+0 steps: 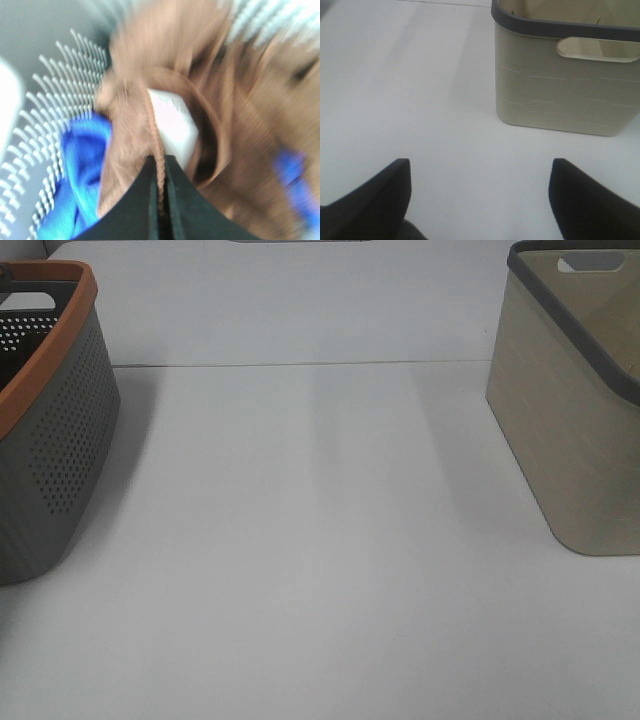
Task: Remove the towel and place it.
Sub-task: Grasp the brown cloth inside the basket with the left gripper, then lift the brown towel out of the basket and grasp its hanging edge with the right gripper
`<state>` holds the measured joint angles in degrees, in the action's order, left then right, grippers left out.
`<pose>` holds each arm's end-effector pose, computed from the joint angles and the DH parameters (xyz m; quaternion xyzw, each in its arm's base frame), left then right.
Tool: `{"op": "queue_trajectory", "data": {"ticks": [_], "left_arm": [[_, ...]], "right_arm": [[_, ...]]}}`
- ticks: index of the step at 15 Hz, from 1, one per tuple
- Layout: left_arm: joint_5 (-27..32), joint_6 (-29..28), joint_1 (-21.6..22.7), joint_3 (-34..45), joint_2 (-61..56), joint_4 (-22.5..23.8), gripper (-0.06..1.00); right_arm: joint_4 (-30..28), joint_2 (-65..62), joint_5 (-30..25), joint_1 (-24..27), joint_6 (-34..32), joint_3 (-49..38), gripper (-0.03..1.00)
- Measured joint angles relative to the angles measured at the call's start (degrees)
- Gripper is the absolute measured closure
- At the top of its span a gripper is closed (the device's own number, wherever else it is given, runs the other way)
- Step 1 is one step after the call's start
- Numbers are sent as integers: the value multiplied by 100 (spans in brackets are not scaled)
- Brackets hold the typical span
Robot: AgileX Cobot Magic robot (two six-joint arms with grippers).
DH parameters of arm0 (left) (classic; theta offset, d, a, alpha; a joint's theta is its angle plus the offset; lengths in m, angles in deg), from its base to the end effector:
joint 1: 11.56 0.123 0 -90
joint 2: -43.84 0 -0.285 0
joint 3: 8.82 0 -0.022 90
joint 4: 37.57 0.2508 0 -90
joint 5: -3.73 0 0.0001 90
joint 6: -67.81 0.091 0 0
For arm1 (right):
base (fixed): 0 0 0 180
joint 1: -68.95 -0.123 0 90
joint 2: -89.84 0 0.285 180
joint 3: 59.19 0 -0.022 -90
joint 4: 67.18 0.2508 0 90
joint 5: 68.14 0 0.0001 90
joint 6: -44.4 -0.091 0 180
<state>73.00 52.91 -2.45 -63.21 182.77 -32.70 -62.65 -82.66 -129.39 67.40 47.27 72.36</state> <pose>0.4950 0.0867 0.2746 -0.1969 0.9530 0.0306 0.2282 -0.0065 0.0061 0.2774 -0.0347 0.8522 0.0335 0.5210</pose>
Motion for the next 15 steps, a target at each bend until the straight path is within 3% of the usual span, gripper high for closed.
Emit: {"op": "queue_trajectory", "data": {"ticks": [2, 7, 15], "left_arm": [[11, -6, 0, -235, -195, -384, 94], [29, 132, -6, -298, -1066, -854, 94], [46, 476, -6, -304, -2447, -2389, 94]], "right_arm": [[0, 0, 0, 0, 0, 0, 24], [0, 0, 0, 0, 0, 0, 24], [0, 0, 0, 0, 0, 0, 24]]}}
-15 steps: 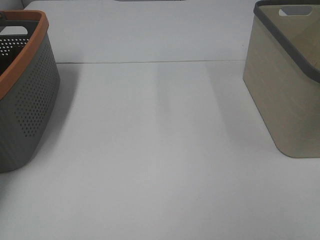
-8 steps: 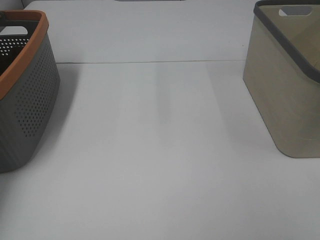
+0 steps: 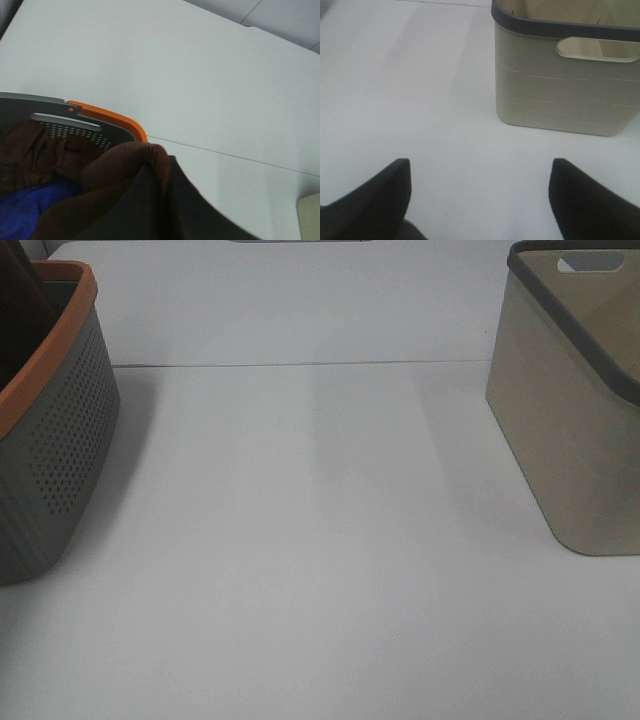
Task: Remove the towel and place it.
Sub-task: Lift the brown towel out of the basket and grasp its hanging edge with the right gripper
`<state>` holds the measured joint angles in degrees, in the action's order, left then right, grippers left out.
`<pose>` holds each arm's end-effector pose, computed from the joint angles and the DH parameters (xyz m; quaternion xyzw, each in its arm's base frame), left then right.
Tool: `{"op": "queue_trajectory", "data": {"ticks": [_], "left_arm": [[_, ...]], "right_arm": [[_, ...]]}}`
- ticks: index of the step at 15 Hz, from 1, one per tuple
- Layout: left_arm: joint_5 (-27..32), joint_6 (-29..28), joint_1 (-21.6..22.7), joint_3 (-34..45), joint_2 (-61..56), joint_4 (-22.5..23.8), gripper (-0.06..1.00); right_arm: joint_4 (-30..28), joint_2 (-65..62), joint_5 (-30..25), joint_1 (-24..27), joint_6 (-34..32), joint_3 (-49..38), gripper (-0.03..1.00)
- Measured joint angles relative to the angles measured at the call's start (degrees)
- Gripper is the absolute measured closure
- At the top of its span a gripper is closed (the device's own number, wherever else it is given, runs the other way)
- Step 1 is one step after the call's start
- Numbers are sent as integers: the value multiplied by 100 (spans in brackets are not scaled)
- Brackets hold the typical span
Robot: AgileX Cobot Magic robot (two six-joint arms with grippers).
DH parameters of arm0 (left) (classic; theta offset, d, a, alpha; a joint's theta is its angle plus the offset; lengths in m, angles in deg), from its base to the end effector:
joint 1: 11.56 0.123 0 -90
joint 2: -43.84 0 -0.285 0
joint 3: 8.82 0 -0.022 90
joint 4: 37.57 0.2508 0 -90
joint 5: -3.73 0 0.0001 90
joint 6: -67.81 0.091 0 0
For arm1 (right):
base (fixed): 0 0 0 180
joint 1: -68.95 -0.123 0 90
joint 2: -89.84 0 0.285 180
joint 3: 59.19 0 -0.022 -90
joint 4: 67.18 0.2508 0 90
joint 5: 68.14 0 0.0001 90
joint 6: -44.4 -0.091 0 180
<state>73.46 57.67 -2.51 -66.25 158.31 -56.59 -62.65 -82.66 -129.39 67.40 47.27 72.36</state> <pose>0.3864 0.0334 0.4867 -0.1290 0.8725 -0.1684 0.4403 -0.0065 0.0061 0.2774 -0.0347 0.8522 0.0335 0.5210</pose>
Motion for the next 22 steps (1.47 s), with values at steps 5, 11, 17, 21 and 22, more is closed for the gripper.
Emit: {"op": "queue_trajectory", "data": {"ticks": [5, 11, 17, 21, 22], "left_arm": [[17, 584, -92, 0, -189, -1770, 94], [-1140, 980, -1650, 0, -189, -2452, 94], [-1937, 1152, -2624, 0, -189, -2303, 94], [-2051, 1157, -2956, 0, -189, -2149, 94], [-2051, 1157, -3019, 0, -189, -2114, 94]], "right_arm": [[0, 0, 0, 0, 0, 0, 24], [29, 0, 0, 0, 0, 0, 24], [361, 6, 11, 0, 0, 0, 24], [1627, 682, 533, 0, 773, 57, 24], [1977, 911, 705, -6, 1163, 57, 24]]}}
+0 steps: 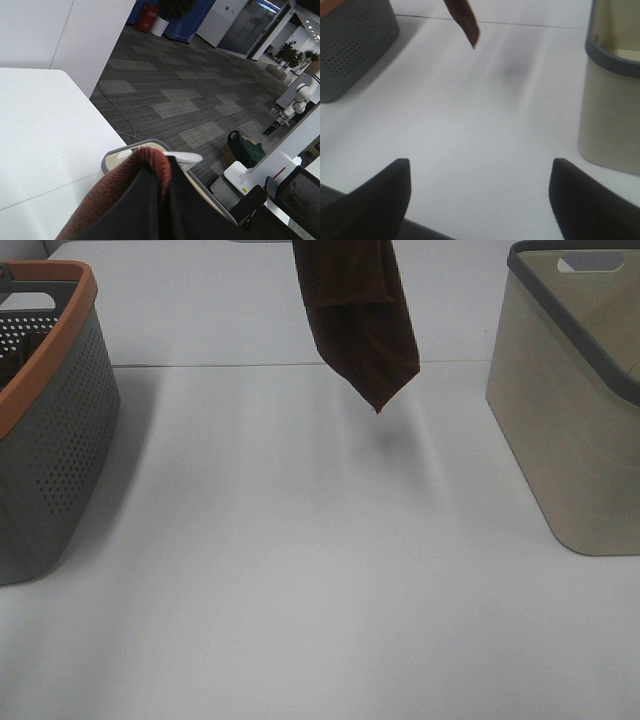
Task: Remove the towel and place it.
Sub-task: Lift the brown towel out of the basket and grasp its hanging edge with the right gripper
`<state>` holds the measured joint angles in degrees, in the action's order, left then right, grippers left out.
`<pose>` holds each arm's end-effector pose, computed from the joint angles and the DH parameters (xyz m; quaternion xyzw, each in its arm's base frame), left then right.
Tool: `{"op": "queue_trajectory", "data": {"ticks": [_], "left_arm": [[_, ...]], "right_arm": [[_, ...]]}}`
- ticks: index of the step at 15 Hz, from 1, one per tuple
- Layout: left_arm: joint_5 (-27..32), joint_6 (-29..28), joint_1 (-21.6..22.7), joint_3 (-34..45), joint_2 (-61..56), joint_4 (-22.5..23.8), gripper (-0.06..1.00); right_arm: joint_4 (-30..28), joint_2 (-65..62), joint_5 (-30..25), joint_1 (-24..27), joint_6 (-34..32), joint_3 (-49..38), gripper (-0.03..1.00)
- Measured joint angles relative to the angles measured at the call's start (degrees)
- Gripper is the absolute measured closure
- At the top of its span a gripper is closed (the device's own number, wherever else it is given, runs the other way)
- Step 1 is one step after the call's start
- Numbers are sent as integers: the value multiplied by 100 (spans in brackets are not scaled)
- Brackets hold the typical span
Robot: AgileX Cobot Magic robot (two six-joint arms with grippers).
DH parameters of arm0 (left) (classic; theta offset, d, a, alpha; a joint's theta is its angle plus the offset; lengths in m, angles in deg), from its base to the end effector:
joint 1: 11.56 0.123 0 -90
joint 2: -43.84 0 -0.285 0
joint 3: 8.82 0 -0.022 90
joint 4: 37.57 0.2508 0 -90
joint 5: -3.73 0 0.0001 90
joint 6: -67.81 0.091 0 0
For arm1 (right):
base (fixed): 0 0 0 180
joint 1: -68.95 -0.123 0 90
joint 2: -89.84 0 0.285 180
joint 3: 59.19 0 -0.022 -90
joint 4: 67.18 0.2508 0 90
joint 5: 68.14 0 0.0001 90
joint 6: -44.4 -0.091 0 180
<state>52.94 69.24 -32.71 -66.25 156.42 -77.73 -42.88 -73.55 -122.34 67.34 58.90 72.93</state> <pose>0.3398 -0.1791 0.5382 0.1278 0.7310 -0.4364 0.5087 0.0199 0.0310 0.2945 -0.0992 0.8353 0.1523 0.5188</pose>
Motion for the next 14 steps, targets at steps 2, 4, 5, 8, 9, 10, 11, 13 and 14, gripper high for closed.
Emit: {"op": "queue_trajectory", "data": {"ticks": [2, 4, 5, 8, 9, 10, 11, 13, 14], "left_arm": [[-46, 0, -143, 0, 0, 40, 94], [-109, 0, -269, 0, 0, 92, 94], [-109, 0, -304, 0, 0, 138, 94], [-57, 0, -355, 0, 120, 166, 94], [-40, 0, -372, 0, 189, 166, 94], [11, 0, -372, 0, 281, 166, 94], [34, 0, -372, 0, 372, 166, 94], [46, 0, -378, 0, 493, 132, 94], [46, -6, -378, 0, 556, 0, 94]], "right_arm": [[756, 533, 395, -80, 699, 6, 24], [1346, 1180, 745, -115, 1455, 11, 27], [1662, 1513, 854, -115, 1822, 11, 30], [2733, 2384, 1026, -115, 3323, 115, 39], [3019, 2676, 1089, -115, 3724, 178, 39], [3300, 3008, 1112, -115, 4085, 281, 40], [3610, 3295, 1134, -115, 4395, 390, 40], [4062, 3839, 1175, -115, 4870, 619, 40], [4200, 4320, 1197, -115, 5019, 877, 40]]}}
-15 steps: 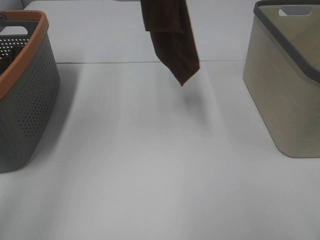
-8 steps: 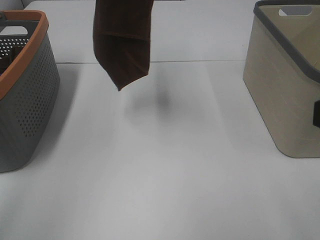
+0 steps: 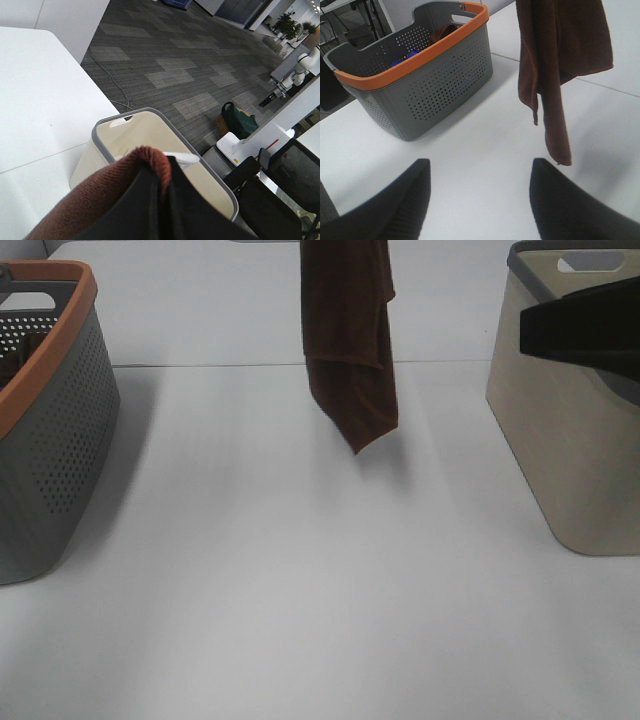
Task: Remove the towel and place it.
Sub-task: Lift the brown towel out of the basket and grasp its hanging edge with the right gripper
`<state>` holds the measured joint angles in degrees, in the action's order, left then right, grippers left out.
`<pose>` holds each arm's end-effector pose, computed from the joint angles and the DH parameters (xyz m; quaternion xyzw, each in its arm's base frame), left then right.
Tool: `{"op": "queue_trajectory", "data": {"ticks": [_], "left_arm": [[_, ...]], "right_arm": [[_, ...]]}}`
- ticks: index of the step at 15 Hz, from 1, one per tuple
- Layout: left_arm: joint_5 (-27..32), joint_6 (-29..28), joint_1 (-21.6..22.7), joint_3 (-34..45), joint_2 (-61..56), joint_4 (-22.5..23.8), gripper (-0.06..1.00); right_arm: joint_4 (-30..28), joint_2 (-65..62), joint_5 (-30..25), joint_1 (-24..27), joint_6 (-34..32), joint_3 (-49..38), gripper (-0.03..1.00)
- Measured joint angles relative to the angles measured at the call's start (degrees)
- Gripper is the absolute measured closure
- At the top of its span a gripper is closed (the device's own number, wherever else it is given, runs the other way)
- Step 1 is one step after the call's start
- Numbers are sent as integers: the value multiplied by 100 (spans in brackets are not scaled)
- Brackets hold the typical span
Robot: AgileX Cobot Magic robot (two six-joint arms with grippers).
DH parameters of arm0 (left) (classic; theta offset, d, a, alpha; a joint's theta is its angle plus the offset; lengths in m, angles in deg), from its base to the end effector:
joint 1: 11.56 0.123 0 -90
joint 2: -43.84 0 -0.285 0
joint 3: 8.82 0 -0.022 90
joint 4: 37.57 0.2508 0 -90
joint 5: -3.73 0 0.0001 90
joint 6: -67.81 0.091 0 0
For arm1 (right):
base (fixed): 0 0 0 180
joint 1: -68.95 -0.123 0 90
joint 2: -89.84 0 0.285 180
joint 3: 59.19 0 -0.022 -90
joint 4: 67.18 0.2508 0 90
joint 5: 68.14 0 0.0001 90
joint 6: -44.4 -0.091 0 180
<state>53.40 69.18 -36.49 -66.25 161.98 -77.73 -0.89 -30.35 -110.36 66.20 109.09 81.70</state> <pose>0.3617 -0.2175 0.4987 0.1433 0.7584 -0.4440 0.4551 0.1677 0.0642 0.3174 -0.2224 0.8009 0.2693 0.4864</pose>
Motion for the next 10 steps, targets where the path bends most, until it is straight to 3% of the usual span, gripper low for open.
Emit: {"op": "queue_trajectory", "data": {"ticks": [3, 5, 8, 10], "left_arm": [[0, 0, -63, 0, 115, -120, 94], [0, 0, -143, 0, 189, -126, 94], [-6, 0, -201, 0, 218, -126, 94], [-6, 0, -201, 0, 218, -126, 94]], "right_arm": [[-69, 527, 332, -166, 29, 447, 40], [-630, 791, 1054, -877, -29, 733, 40], [-1644, 1226, 2378, -1982, -693, 905, 40], [-1862, 1553, 2871, -2487, -991, 911, 40]]}}
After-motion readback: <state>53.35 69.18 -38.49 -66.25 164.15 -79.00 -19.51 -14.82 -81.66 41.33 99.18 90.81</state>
